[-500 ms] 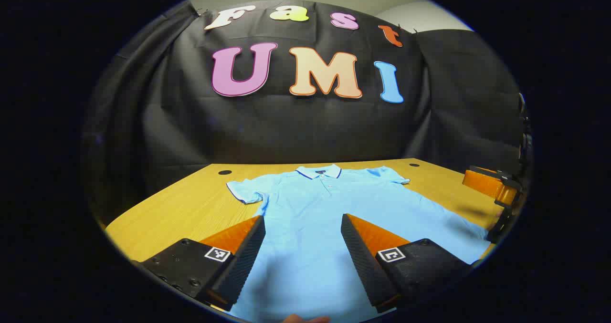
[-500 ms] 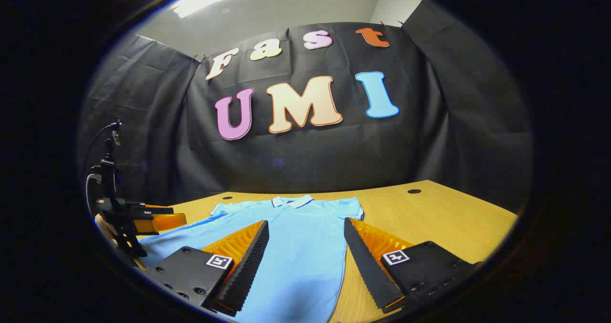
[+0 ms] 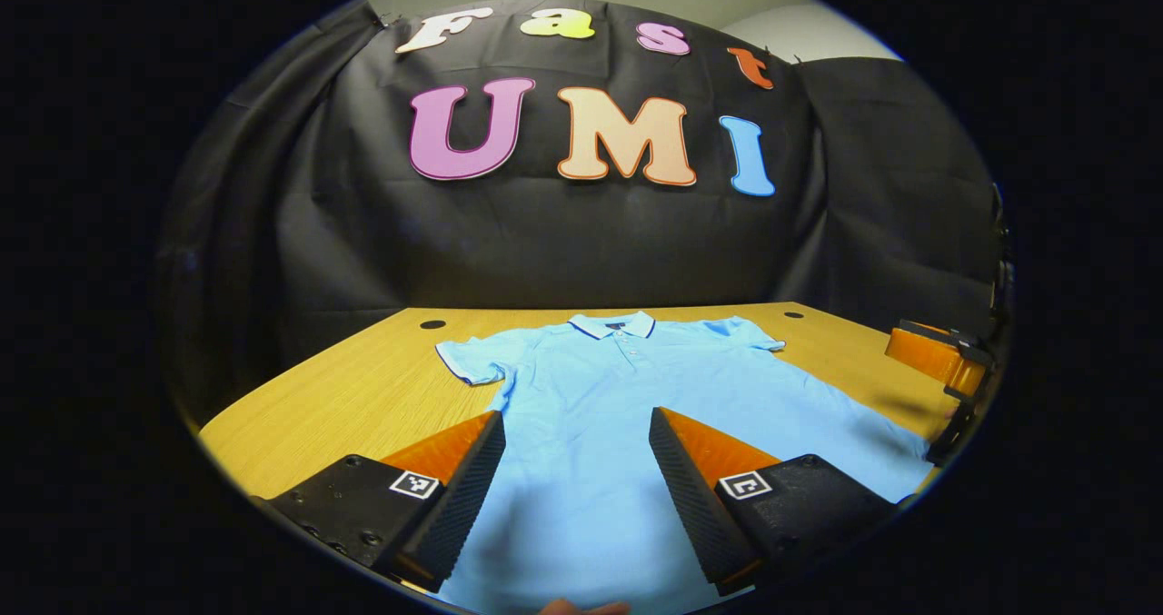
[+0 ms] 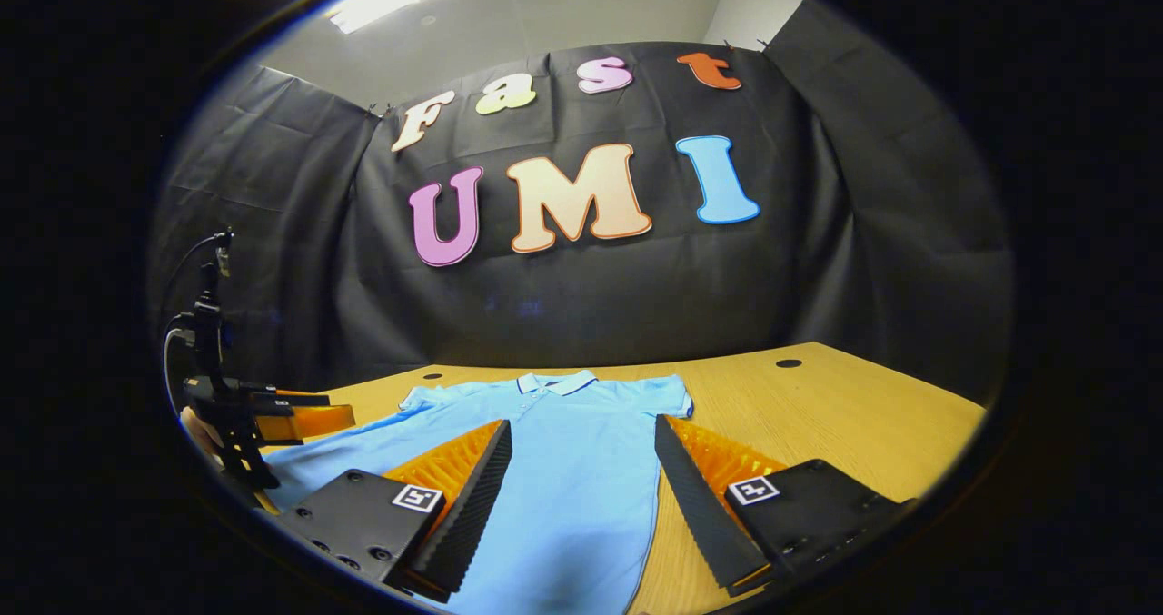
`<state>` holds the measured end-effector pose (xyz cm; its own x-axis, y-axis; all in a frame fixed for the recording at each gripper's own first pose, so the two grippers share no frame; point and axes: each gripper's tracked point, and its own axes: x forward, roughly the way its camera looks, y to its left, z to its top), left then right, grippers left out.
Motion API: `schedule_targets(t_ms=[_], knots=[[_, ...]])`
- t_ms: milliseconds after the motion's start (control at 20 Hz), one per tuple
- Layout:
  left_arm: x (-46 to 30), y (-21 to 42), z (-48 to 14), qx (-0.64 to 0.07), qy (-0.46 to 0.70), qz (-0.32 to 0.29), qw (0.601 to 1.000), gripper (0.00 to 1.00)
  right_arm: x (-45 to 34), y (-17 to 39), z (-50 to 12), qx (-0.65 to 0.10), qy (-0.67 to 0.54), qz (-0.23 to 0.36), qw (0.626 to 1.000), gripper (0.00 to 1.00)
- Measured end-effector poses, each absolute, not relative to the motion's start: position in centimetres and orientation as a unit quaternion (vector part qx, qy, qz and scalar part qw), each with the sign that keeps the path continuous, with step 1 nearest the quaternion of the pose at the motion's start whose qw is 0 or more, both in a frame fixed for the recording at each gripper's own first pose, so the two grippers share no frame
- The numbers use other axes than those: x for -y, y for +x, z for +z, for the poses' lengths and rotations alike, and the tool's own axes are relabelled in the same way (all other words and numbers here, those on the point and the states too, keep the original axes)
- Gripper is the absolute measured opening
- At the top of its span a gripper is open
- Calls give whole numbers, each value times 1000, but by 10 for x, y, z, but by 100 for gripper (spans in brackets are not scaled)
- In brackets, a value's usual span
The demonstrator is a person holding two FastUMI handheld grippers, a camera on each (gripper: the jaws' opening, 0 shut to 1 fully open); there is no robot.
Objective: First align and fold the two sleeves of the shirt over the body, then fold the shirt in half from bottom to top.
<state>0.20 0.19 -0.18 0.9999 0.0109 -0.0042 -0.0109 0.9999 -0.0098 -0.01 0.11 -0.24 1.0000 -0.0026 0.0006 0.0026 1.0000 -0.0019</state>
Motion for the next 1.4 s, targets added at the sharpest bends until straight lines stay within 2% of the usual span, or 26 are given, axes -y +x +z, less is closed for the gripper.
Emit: schedule_targets(t_ms=[750,950,1150,1200,1250,1400], knots=[[1,2,-1,1,-1,1,1000,96,2,-1,-2,2,3,-6,1000,98],[0,1,-1,1,0,1,1000,95,3,4,-6,-18,2,-7,1000,98],[0,1,-2,1,1,1,1000,95,10,27,16,-32,3,-1,999,98],[1,1,-2,1,0,1,1000,95,14,37,25,-33,3,-2,999,95],[1,0,-2,1,0,1,1000,95,18,47,34,-32,0,0,999,98],[2,0,-1,6,2,0,1000,96,40,87,58,-35,-8,-9,999,98]])
